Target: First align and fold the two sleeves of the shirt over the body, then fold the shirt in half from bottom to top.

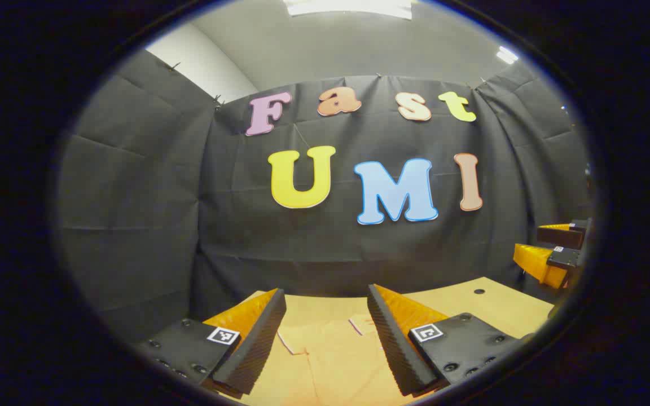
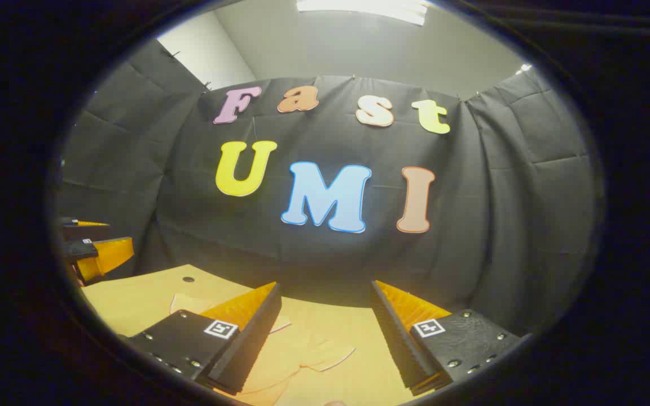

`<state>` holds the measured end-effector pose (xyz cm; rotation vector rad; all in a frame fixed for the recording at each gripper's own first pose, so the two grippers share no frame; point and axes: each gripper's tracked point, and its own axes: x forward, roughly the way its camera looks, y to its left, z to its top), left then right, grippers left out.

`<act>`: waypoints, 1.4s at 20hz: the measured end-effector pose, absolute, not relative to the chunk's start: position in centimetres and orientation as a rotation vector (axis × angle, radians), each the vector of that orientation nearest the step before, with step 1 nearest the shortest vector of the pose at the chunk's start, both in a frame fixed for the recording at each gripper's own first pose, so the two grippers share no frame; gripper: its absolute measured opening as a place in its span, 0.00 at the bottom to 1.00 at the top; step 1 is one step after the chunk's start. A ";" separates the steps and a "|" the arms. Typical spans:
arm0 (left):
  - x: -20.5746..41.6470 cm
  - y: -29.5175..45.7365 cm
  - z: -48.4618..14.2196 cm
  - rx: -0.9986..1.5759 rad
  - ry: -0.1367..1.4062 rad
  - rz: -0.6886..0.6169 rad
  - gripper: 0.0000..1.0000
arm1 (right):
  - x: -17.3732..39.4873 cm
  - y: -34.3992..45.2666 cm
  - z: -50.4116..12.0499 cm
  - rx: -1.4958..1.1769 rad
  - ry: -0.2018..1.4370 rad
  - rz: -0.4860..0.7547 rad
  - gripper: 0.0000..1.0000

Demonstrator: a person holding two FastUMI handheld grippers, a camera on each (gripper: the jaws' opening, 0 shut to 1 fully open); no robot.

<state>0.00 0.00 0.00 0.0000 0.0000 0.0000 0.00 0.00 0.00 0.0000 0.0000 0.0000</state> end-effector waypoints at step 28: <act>7.2 -2.5 -1.8 -0.039 0.059 -0.069 0.94 | 9.8 -2.6 -10.1 0.060 0.264 -0.100 0.98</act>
